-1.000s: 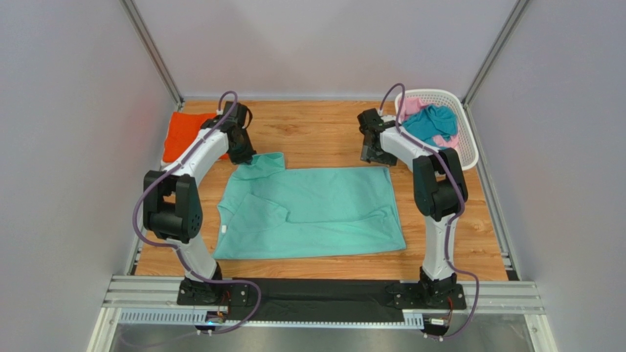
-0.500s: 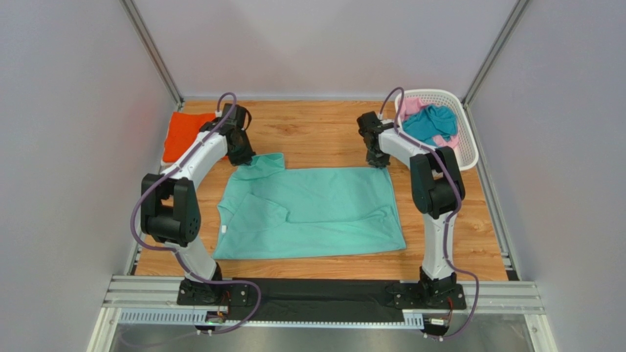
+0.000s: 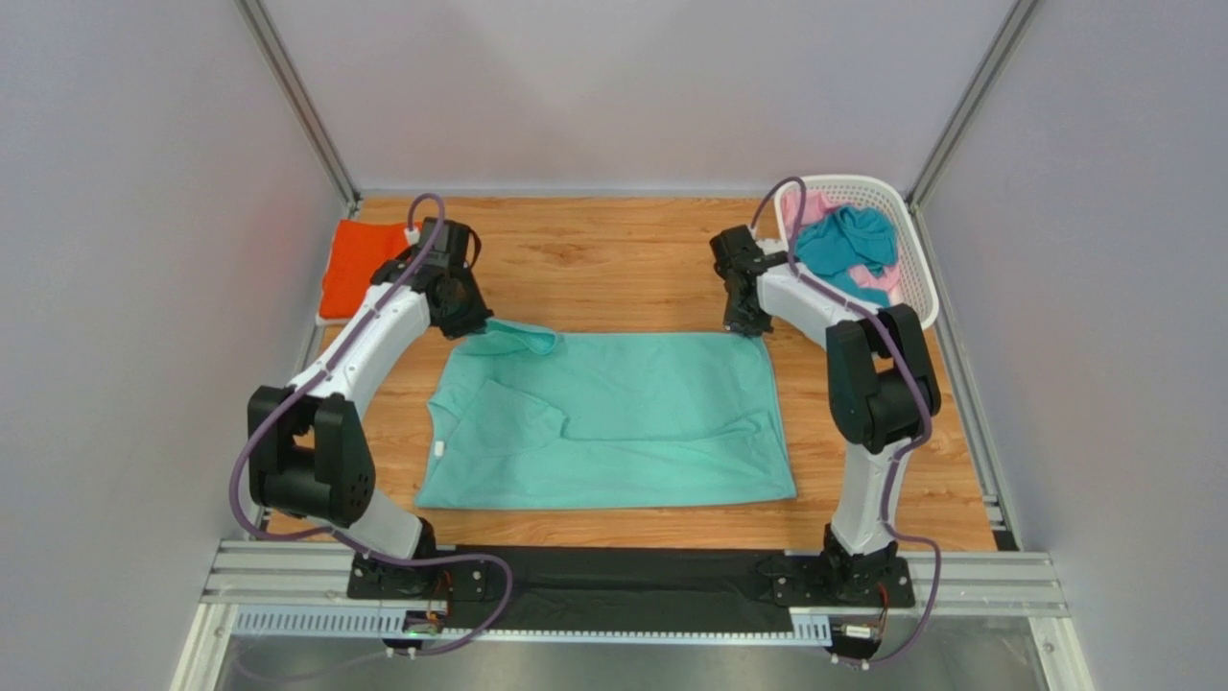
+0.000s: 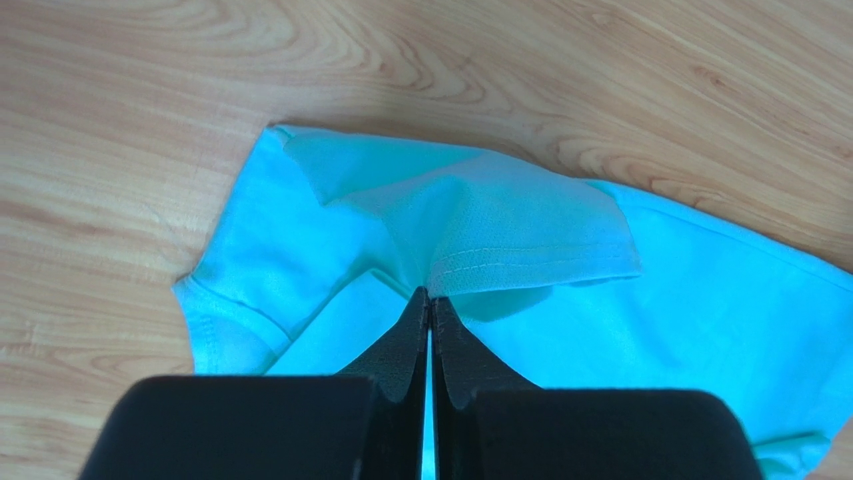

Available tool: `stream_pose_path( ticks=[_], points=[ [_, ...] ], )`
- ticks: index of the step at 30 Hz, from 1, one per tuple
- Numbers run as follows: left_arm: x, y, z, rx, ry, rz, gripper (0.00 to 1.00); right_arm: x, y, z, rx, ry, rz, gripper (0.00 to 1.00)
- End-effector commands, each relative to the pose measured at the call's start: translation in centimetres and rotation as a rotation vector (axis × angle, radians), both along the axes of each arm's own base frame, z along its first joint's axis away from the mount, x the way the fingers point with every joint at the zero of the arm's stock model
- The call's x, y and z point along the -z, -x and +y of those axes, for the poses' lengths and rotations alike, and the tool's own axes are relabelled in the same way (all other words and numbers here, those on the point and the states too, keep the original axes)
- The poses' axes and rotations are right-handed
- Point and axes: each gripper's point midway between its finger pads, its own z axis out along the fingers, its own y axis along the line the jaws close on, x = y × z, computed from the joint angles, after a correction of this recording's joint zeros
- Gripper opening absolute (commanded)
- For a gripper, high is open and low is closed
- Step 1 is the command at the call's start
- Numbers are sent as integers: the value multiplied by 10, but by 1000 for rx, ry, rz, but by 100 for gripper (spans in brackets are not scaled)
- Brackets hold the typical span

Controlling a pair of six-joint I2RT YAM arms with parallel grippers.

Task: Fold and stack the t-shirts
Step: Fold the tshirt

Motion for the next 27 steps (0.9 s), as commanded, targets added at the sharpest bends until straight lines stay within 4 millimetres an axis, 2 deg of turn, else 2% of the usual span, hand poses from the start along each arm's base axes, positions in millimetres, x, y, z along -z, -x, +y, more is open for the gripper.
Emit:
stream_pose_path(
  ticks=[1, 2, 4, 5, 6, 18, 22, 27],
  points=[
    [-19, 9, 0, -20, 27, -62, 0, -38, -6, 15, -61, -48, -113, 0],
    [-15, 16, 0, -22, 28, -51, 0, -39, -2, 19, -75, -53, -114, 0],
    [-21, 23, 1, -27, 38, -72, 0, -38, 8, 21, -87, -56, -106, 0],
    [-21, 31, 2, -34, 45, -76, 0, -45, 11, 22, -93, -61, -120, 0],
    [-21, 34, 2, -36, 51, -80, 0, -42, 18, 21, -99, -57, -110, 0],
    [-32, 96, 16, -105, 87, -137, 0, -74, 55, 15, -154, -92, -159, 0],
    [-32, 115, 22, -141, 89, -142, 0, -75, 67, 22, -197, -144, -142, 0],
    [-31, 132, 26, -156, 94, -141, 0, -78, 76, 17, -202, -133, -143, 0]
  ],
)
